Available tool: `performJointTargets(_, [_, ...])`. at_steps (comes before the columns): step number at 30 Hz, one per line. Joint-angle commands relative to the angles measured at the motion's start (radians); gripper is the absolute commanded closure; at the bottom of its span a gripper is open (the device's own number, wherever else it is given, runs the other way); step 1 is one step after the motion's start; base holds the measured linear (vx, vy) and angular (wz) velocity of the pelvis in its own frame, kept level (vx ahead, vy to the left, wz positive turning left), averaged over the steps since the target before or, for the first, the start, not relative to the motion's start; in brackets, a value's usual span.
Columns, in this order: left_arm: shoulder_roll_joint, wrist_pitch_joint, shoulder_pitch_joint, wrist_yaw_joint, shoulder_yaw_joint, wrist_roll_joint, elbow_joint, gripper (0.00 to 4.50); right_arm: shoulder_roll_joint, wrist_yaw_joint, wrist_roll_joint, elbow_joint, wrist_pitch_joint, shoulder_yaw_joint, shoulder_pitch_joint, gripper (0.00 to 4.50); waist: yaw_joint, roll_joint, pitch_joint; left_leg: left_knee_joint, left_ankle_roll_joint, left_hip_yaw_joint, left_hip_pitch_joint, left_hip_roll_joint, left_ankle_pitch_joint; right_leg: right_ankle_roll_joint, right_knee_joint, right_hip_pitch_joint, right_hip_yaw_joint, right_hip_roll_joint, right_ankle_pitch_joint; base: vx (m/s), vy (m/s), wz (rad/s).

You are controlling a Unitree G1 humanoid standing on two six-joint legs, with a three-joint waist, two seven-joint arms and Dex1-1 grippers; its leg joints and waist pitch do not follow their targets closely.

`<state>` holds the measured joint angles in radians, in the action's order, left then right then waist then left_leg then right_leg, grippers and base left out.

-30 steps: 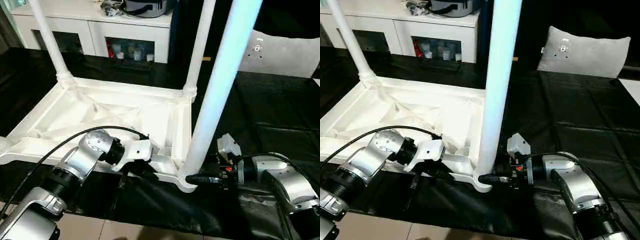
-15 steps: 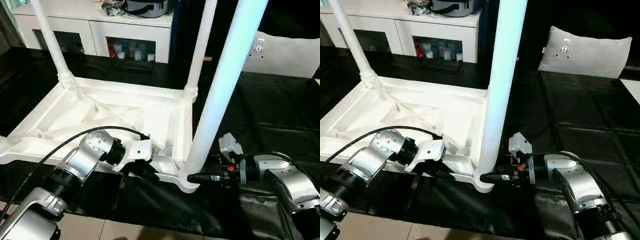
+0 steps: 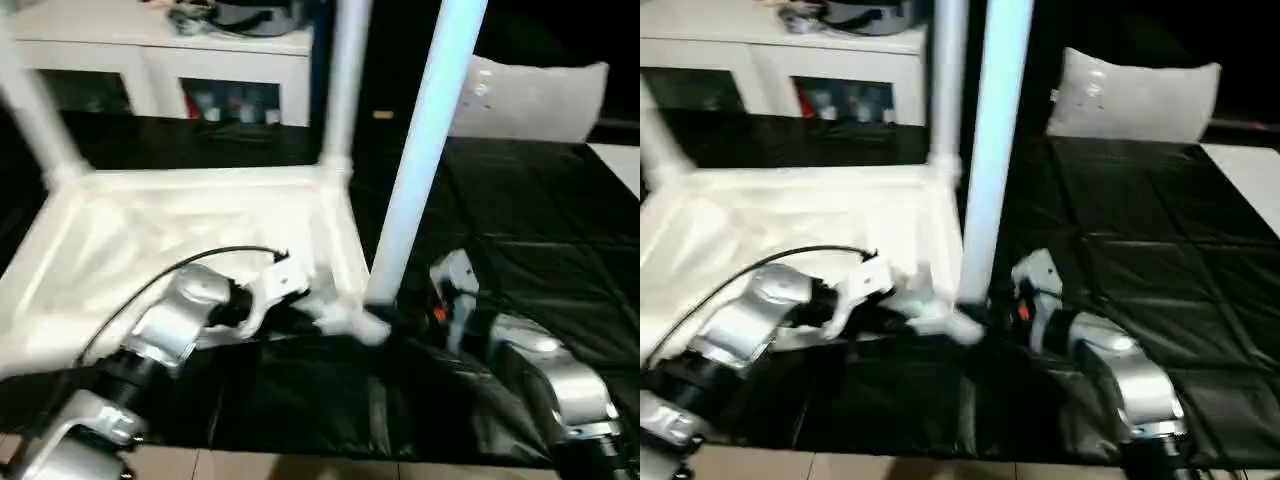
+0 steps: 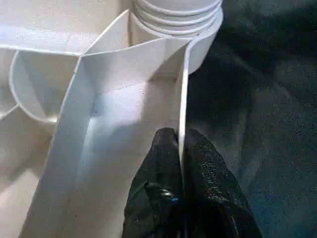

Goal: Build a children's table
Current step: Rotate leg to tighten

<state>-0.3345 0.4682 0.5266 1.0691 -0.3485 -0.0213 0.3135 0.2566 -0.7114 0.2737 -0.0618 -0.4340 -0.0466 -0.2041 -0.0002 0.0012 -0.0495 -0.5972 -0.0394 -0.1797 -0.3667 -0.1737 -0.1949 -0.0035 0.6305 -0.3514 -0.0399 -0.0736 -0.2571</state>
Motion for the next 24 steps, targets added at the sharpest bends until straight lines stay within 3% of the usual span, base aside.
performJointTargets(1, [0.084, 0.027, 0.03, -0.072, -0.001, 0.033, -0.03, 4.5, -0.075, 0.027, 0.028, -0.008, -0.053, -0.093, -0.019, 2.46, 0.005, -0.003, 0.038, 0.088, -0.01, 0.028, 0.01, -0.059, -0.231, -0.234, -0.096, 0.006, 0.048, -0.076, -0.186, 0.0, 0.0, 0.0])
performJointTargets(2, [0.084, 0.027, 0.03, -0.072, -0.001, 0.033, -0.03, 4.5, -0.075, 0.027, 0.028, -0.008, -0.053, -0.093, -0.019, 2.46, 0.006, -0.005, 0.041, 0.085, 0.002, 0.027, 0.006, -0.056, -0.202, -0.232, -0.095, 0.014, 0.048, -0.076, -0.157, 0.0, 0.0, 0.0])
performJointTargets(3, [0.167, 0.063, 0.072, -0.215, 0.03, 0.008, 0.011, 4.5, -0.172, 0.191, -0.017, -0.053, -0.064, -0.063, -0.052, 2.46, 0.006, -0.001, 0.041, 0.083, 0.015, 0.025, 0.002, -0.057, -0.166, -0.234, -0.091, 0.013, 0.05, -0.074, -0.1, 0.0, 0.0, 0.0])
performJointTargets(5, [0.199, 0.069, 0.09, -0.274, 0.043, -0.003, 0.033, 4.5, -0.211, 0.262, -0.032, -0.078, -0.069, -0.044, -0.068, 2.46, 0.002, -0.001, 0.042, 0.083, 0.012, 0.024, 0.005, -0.054, -0.154, -0.243, -0.09, 0.008, 0.048, -0.072, -0.078, 0.0, 0.0, 0.0])
performJointTargets(6, [0.249, 0.058, 0.125, -0.356, 0.059, -0.018, 0.079, 4.5, -0.256, 0.333, -0.042, -0.117, -0.06, -0.021, -0.09, 2.46, 0.009, -0.002, 0.053, 0.074, 0.022, 0.023, 0.003, -0.052, -0.079, -0.248, -0.079, 0.018, 0.048, -0.072, 0.025, 0.0, 0.0, 0.0])
performJointTargets(7, [0.256, 0.055, 0.133, -0.367, 0.06, -0.022, 0.089, 4.5, -0.262, 0.341, -0.045, -0.126, -0.054, -0.018, -0.096, 2.12, 0.008, 0.001, 0.051, 0.074, 0.03, 0.021, 0.003, -0.054, -0.061, -0.254, -0.078, 0.013, 0.049, -0.07, 0.067, 0.0, 0.0, 0.0])
performJointTargets(8, [0.26, 0.042, 0.14, -0.372, 0.055, -0.03, 0.1, 4.5, -0.268, 0.358, -0.053, -0.133, -0.032, -0.011, -0.099, 1.78, 0.013, 0.0, 0.052, 0.072, 0.048, 0.022, 0.001, -0.052, -0.038, -0.261, -0.073, 0.02, 0.046, -0.069, 0.13, 0.0, 0.0, 0.0])
performJointTargets(10, [0.256, 0.02, 0.145, -0.364, 0.043, -0.045, 0.11, 4.5, -0.269, 0.379, -0.072, -0.134, -0.001, 0.002, -0.099, 1.72, 0.014, 0.003, 0.053, 0.069, 0.079, 0.022, -0.004, -0.052, -0.018, -0.267, -0.067, 0.023, 0.045, -0.072, 0.21, 0.0, 0.0, 0.0])
performJointTargets(12, [0.247, 0.009, 0.144, -0.352, 0.035, -0.052, 0.112, 4.5, -0.259, 0.382, -0.081, -0.128, 0.011, 0.005, -0.095, 1.41, 0.018, 0.001, 0.051, 0.07, 0.099, 0.021, -0.002, -0.053, -0.035, -0.266, -0.071, 0.025, 0.043, -0.074, 0.2, 0.0, 0.0, 0.0])
performJointTargets(13, [0.225, -0.005, 0.135, -0.324, 0.025, -0.055, 0.108, 4.5, -0.234, 0.366, -0.082, -0.112, 0.023, 0.004, -0.083, 1.41, 0.019, 0.008, 0.05, 0.07, 0.099, 0.022, -0.002, -0.054, -0.042, -0.265, -0.072, 0.024, 0.043, -0.075, 0.186, 0.0, 0.0, 0.0])
performJointTargets(18, [0.172, -0.055, 0.114, -0.263, 0.017, -0.062, 0.116, 4.5, -0.206, 0.339, -0.081, -0.074, 0.068, 0.05, -0.056, 0.89, 0.018, 0.008, 0.046, 0.077, 0.069, 0.023, 0.0, -0.058, -0.111, -0.253, -0.081, 0.023, 0.043, -0.073, 0.073, 0.0, 0.0, 0.0])
performJointTargets(24, [0.091, -0.146, 0.083, -0.151, 0.003, -0.047, 0.129, 4.5, -0.067, 0.175, -0.041, -0.006, 0.078, 0.052, -0.015, 0.47, 0.019, 0.009, 0.05, 0.07, 0.094, 0.022, -0.004, -0.057, -0.063, -0.253, -0.073, 0.027, 0.043, -0.072, 0.147, 0.0, 0.0, 0.0])
